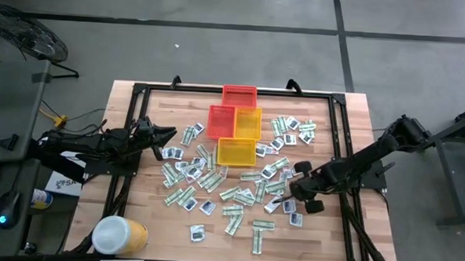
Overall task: Pick & Place First Aid Supplies
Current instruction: Put the alcohol pad into the top orange bin
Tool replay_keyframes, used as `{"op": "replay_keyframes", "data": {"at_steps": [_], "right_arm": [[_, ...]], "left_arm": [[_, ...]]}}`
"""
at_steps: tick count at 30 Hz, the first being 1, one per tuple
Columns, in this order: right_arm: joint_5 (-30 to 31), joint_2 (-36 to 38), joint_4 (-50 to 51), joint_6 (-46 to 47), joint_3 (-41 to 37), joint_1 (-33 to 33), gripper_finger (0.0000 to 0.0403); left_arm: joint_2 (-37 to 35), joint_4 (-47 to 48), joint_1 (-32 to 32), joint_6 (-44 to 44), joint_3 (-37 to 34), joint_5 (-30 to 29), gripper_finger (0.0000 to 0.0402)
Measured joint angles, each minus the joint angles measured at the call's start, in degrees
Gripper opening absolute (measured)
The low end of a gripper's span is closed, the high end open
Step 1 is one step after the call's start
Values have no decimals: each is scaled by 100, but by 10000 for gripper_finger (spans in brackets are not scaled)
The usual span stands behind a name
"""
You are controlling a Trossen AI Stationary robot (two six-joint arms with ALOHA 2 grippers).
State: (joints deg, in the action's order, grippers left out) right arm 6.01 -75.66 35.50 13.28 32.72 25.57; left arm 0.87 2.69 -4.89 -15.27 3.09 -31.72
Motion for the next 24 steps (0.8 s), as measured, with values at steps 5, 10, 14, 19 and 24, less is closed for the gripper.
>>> {"op": "replay_keyframes", "data": {"at_steps": [5,10,14,19,24], "right_arm": [[78,8,666,323,660,-235,1],[160,13,1195,175,1382,-523,1],[235,14,1566,54,1994,-980,1],[255,22,1654,-580,2609,-1731,1],[249,-46,1652,-1421,2889,-2539,0]], "left_arm": [[-1,-1,0,0,-2,1,73],[-1,-1,-2,0,0,0,73],[1,-1,0,0,-2,0,73],[0,-1,-2,0,-2,0,73],[0,-1,0,0,-2,1,73]]}}
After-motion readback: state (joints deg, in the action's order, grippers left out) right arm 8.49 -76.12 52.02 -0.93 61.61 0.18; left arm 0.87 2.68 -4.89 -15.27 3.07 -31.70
